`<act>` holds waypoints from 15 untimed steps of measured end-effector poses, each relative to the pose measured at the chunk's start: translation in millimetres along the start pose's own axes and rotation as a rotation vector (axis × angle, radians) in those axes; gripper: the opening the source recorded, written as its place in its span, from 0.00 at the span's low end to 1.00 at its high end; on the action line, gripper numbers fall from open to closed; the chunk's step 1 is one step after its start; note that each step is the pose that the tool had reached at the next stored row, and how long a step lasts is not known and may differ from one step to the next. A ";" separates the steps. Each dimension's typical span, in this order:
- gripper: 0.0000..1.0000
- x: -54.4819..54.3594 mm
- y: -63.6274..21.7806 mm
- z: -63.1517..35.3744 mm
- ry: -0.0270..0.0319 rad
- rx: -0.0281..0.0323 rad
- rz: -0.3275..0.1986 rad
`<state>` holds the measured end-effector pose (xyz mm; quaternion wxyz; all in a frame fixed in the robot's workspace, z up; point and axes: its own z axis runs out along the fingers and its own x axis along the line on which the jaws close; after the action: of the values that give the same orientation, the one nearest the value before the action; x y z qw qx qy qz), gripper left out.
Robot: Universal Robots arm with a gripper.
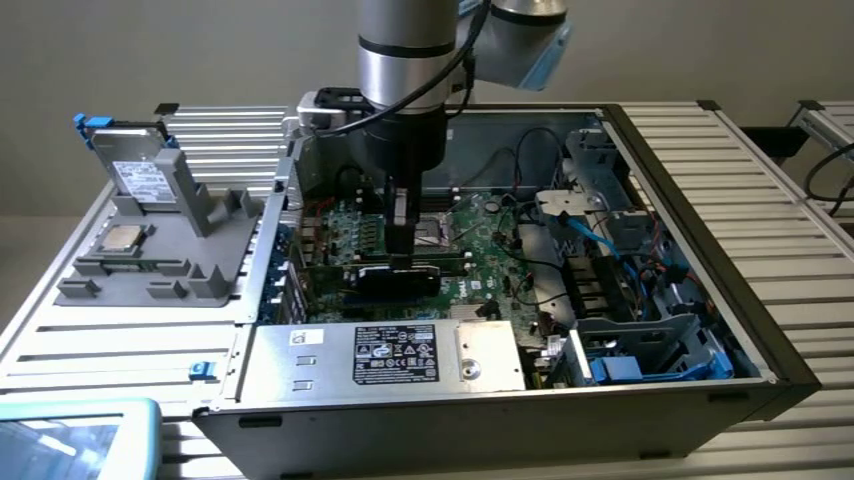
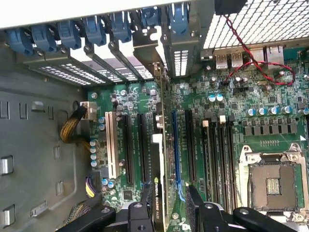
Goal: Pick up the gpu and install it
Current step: 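Insert the gpu into the slot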
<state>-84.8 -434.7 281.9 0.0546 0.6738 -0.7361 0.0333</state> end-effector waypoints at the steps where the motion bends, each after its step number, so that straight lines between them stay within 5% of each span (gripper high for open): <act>1: 0.41 1.1 2.3 0.2 0.0001 -0.0001 -0.001; 9: 0.41 14.0 7.4 6.4 -0.0016 0.0022 -0.002; 13: 0.41 14.0 7.6 6.8 -0.0335 0.0216 0.000; 15: 0.41 14.0 7.9 6.9 -0.0384 0.0242 0.000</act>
<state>-94.2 -448.7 277.0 0.0323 0.6751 -0.7365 0.0293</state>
